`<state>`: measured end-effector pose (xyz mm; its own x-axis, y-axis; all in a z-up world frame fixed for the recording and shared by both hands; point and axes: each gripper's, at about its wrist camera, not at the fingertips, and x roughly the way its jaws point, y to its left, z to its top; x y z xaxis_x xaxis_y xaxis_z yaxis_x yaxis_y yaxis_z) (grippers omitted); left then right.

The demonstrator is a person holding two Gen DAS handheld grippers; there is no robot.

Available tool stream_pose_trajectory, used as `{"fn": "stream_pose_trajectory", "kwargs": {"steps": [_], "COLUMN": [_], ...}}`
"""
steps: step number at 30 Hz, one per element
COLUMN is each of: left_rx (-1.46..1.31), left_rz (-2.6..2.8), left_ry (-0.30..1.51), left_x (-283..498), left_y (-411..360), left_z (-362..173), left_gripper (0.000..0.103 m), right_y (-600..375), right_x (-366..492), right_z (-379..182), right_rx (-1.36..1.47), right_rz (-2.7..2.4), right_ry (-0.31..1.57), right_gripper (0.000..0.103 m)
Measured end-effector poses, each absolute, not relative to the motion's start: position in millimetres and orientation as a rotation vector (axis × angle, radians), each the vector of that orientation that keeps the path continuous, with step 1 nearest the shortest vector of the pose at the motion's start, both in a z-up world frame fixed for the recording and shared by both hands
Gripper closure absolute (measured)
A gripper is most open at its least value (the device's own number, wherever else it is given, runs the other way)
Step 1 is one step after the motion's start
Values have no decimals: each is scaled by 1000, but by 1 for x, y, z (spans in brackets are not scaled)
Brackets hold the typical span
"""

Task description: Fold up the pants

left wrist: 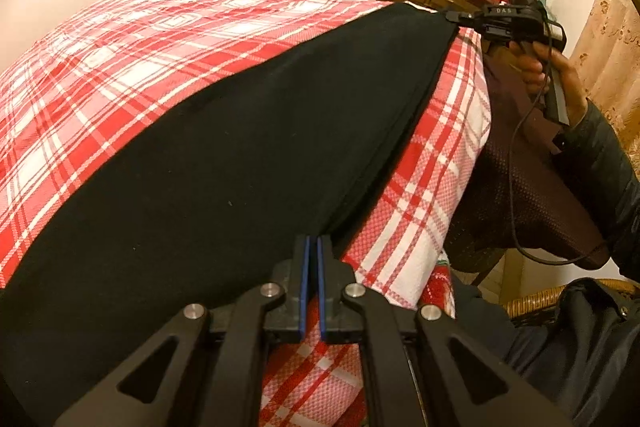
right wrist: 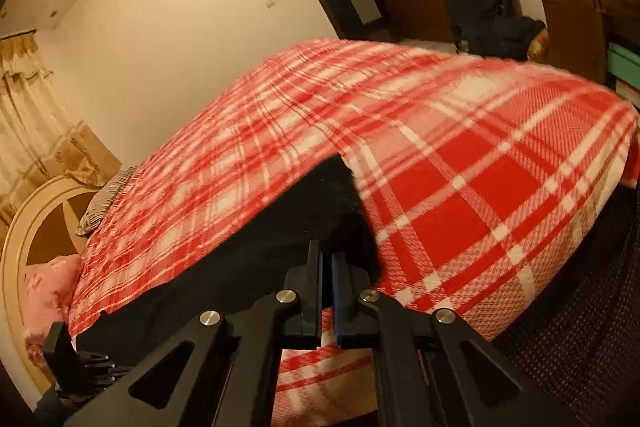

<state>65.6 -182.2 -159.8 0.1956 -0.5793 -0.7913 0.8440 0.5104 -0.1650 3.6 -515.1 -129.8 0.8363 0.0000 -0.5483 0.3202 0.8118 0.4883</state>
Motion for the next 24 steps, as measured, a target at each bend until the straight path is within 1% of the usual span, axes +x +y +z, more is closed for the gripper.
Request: {"fn": "stream_pose_trajectory", "kwargs": {"steps": [10, 12, 14, 17, 20, 21, 22, 23, 24], "left_rx": [318, 326, 319, 316, 316, 311, 313, 315, 316], "left_rz": [-1022, -1020, -1021, -1025, -1029, -1031, -1029, -1024, -1020], "left_ry": [926, 916, 906, 913, 922, 918, 913, 912, 910], "left_x": [64, 62, 61, 62, 63, 63, 62, 63, 62], "left_y": [-180, -179, -176, -175, -175, -175, -174, -174, -173], "left_z": [-163, -160, -157, -160, -166, -164, -162, -161, -160], "left_gripper": [99, 99, 99, 99, 99, 99, 98, 98, 97], "right_y": [-509, -502, -496, -503, -510, -511, -512, -512, -511], "right_x": [-6, -12, -11, -6, -9, -12, -15, -19, -26], "right_z": [-123, -113, -110, -122, -126, -122, -119, -117, -111], "right_rx": [579, 549, 503, 522, 565, 571, 569, 558, 528], "right_rz": [-214, -203, -224, -247, -219, -213, -234, -267, -335], "right_ry": [547, 519, 534, 575, 566, 561, 554, 546, 532], "right_gripper": [99, 99, 99, 99, 99, 98, 91, 81, 73]}}
